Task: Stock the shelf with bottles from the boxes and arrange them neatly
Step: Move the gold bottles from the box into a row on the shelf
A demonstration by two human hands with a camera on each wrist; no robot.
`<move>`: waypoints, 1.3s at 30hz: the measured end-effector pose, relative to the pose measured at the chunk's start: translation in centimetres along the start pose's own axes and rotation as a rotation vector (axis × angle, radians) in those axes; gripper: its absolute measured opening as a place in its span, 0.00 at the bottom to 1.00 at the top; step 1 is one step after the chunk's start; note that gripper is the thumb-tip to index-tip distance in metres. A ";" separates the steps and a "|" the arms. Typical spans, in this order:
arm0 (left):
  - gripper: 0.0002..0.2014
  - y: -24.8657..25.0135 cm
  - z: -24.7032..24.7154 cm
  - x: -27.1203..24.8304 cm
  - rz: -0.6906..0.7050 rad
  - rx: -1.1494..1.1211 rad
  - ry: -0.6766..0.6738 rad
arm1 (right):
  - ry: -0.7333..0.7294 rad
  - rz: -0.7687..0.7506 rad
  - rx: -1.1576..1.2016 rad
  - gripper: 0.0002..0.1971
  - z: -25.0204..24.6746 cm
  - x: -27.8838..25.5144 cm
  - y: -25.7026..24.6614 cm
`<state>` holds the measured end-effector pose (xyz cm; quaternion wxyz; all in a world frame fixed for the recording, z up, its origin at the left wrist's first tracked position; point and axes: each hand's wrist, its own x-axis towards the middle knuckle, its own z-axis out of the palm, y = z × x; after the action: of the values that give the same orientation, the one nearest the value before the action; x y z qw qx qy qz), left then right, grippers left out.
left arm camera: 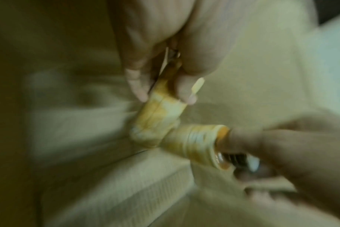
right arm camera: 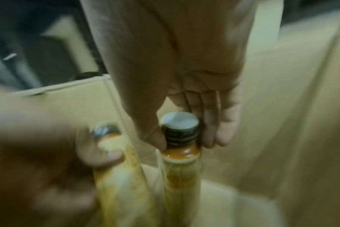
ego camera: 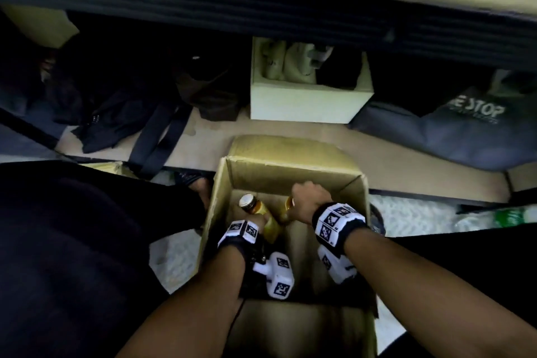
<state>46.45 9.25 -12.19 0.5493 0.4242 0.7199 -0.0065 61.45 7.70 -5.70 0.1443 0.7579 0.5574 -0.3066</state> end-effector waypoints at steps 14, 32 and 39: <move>0.32 17.7 -0.5 -19.9 0.918 0.529 -0.161 | 0.492 0.097 0.153 0.21 -15.3 -21.5 9.1; 0.26 42.1 -1.2 -40.9 1.372 0.498 -0.149 | 1.101 0.143 0.522 0.17 -37.0 -32.8 18.5; 0.38 45.7 1.2 -37.6 1.285 0.448 -0.237 | 0.966 0.018 0.763 0.18 -37.1 -30.4 20.7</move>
<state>77.02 15.27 38.17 0.4183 0.8665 0.2419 0.1253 86.23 -1.50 39.32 -0.4034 0.8141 0.4043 -0.1051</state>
